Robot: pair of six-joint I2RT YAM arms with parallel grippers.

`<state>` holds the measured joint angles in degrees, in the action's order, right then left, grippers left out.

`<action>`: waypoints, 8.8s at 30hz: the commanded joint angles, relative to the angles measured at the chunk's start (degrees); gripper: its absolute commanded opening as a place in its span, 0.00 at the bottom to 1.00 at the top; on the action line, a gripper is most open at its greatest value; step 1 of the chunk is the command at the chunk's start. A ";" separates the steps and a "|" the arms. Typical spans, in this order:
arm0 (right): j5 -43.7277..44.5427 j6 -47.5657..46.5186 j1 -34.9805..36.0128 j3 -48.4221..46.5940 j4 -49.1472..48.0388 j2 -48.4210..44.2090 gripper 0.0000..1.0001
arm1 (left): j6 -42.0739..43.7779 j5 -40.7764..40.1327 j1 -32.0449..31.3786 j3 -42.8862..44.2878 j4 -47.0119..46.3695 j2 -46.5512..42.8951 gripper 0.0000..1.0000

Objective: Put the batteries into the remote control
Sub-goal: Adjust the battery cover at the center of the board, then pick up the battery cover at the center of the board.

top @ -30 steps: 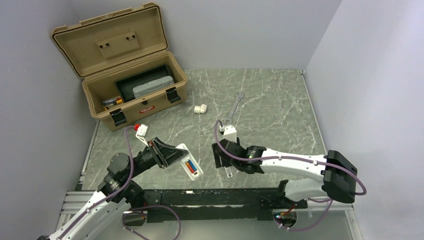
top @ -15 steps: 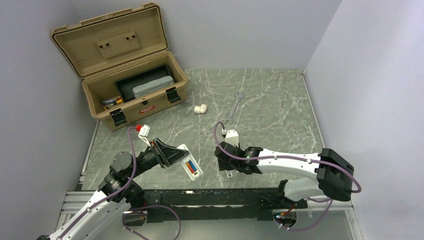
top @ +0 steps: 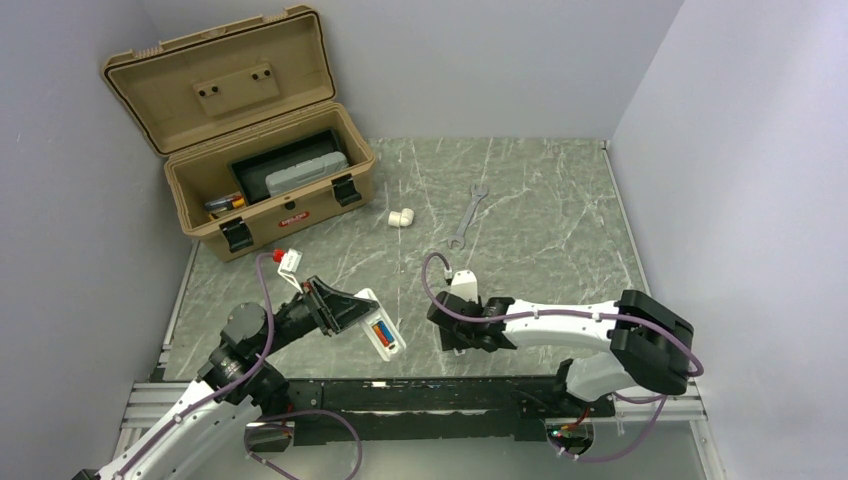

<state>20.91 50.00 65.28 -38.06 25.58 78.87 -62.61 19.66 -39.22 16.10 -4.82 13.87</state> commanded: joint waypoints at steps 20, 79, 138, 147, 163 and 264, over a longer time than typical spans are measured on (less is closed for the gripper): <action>-7.31 6.50 1.64 6.76 -3.03 -9.01 0.66 | -0.51 0.81 -0.20 -0.75 -5.61 1.09 0.00; -7.45 -2.26 3.71 7.82 -12.64 -5.40 0.67 | 0.56 -0.02 -0.18 0.79 -1.93 -1.80 0.00; -5.82 -16.16 -0.75 -16.53 -17.55 20.88 0.69 | 1.73 -1.20 -0.20 2.09 3.11 -4.39 0.00; -12.97 -25.49 1.22 -12.27 -23.35 10.02 0.68 | 3.54 -2.71 -0.19 4.63 7.74 -6.21 0.00; -13.22 -15.18 5.65 -4.58 -16.38 4.79 0.65 | 3.02 -1.56 -0.24 5.32 5.30 -2.73 0.00; -14.85 -29.11 -4.44 -2.55 -10.35 7.04 0.26 | 2.68 -1.02 -0.19 3.38 3.26 -3.50 0.00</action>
<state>8.03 20.51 60.82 -40.56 14.28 84.97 -59.66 18.11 -39.22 18.96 1.56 10.37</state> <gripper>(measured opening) 0.314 0.302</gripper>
